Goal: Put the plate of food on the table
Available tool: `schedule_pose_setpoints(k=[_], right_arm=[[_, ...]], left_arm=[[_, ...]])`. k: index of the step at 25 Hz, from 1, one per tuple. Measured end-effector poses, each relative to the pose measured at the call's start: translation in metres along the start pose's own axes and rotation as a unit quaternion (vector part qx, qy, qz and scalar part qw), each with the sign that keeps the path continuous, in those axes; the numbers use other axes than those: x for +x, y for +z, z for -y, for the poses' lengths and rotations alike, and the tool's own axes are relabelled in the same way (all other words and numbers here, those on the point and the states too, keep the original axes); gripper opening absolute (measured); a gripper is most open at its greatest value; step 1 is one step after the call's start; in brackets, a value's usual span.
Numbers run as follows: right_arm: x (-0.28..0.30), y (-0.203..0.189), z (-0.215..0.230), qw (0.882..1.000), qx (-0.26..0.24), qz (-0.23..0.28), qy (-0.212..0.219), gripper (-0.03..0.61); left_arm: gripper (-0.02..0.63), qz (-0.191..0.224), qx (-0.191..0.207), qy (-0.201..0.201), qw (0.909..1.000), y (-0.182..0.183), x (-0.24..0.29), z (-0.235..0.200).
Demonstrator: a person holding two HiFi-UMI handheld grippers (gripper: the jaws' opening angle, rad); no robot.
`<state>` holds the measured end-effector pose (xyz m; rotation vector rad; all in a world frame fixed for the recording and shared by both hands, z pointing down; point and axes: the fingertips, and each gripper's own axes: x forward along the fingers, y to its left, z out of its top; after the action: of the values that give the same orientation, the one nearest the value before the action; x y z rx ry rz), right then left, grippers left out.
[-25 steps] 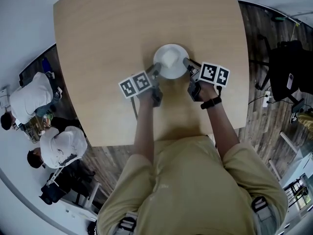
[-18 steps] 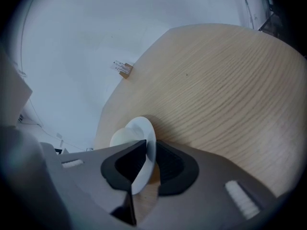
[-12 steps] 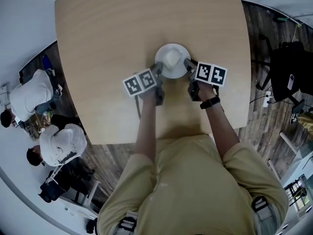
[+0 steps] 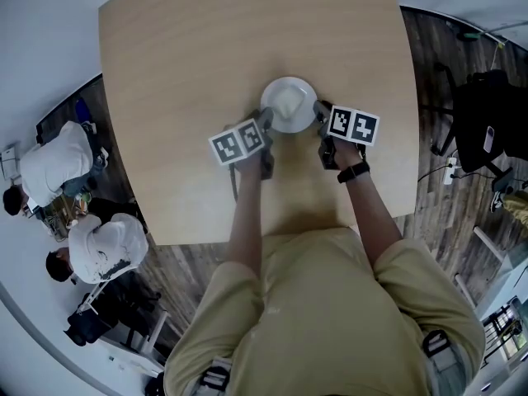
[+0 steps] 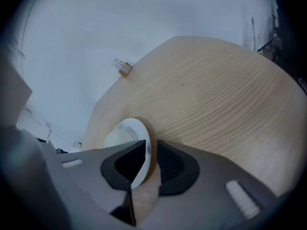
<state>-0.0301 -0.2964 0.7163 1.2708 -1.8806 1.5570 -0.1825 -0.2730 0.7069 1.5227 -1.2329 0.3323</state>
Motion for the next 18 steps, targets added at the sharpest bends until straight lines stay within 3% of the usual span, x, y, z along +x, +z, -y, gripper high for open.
schedule_pose_setpoints(k=[3,9,14,18], right_arm=[[-0.013,0.004,0.000,1.000,-0.005,0.011,0.000,0.077],[-0.045,0.013,-0.003,0.998,-0.042,0.047,-0.006,0.077],[-0.080,0.024,-0.016,0.991,-0.080,0.107,0.021,0.077],[-0.117,0.027,-0.028,0.977,-0.141,0.161,0.025,0.077]], left_arm=[[0.163,0.011,0.009,0.005,0.9999,0.003,-0.013,0.002],[0.153,0.032,0.081,0.025,0.9959,0.008,-0.040,0.013],[0.152,0.077,0.155,0.042,0.9840,0.016,-0.070,0.034],[0.152,0.102,0.201,0.062,0.9723,0.009,-0.097,0.052]])
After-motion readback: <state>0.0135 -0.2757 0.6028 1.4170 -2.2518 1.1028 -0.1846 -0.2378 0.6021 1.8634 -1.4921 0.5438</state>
